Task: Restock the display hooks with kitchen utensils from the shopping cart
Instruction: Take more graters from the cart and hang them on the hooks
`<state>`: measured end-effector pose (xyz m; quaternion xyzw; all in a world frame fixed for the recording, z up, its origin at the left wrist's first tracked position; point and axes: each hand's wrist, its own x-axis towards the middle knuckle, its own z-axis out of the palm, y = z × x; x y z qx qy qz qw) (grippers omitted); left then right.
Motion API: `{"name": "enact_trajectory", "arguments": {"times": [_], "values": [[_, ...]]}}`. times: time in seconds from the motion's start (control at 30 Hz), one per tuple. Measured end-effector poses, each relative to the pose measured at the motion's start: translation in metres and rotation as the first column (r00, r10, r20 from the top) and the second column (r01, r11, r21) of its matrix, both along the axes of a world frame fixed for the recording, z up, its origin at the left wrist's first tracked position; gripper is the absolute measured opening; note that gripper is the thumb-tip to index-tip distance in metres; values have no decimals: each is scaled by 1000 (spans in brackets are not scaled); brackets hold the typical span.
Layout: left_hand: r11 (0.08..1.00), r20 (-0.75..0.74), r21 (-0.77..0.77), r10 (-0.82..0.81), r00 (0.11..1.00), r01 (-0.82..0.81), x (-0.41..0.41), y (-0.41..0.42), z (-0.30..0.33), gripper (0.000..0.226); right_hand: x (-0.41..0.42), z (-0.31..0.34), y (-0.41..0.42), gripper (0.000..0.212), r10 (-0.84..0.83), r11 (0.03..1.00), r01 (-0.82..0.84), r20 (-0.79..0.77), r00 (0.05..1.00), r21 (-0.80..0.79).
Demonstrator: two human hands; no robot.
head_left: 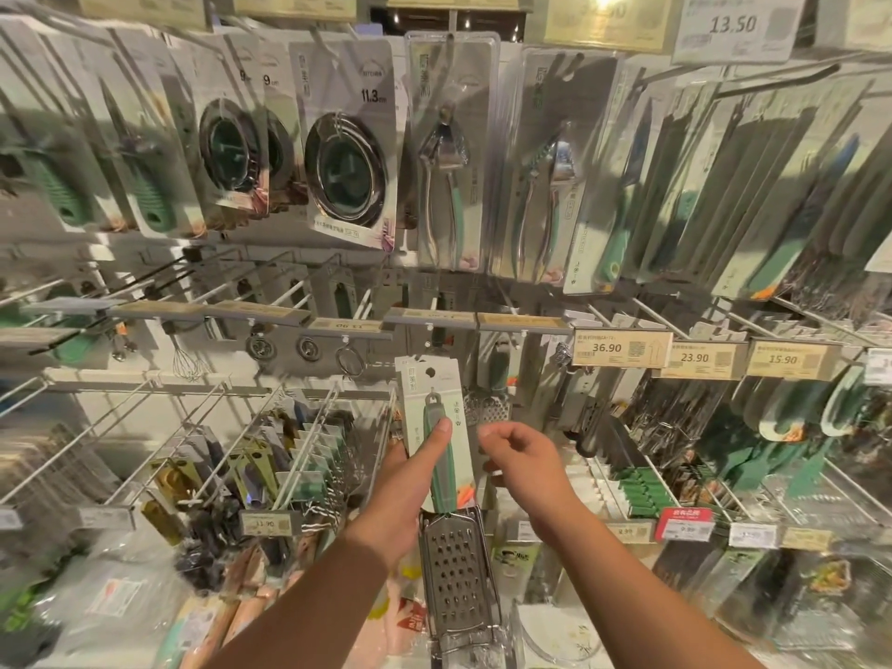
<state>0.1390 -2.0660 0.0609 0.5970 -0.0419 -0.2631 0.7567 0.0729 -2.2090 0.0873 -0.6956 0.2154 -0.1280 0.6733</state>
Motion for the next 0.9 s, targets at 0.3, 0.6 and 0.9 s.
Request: {"name": "enact_trajectory", "arguments": {"times": [0.3, 0.6, 0.9], "values": [[999, -127, 32, 44, 991, -41, -4, -7, -3, 99, -6, -8, 16, 28, 164, 986, -163, 15, 986, -15], [997, -131, 3, -70, 989, 71, -5, -7, 9, 54, -17, -11, 12, 19, 21, 996, -26, 57, 998, 90], [999, -140, -40, 27, 990, -32, 14, -21, -20, 110, -24, -10, 0, 15, -35, 995, 26, 88, 996, 100]]}}
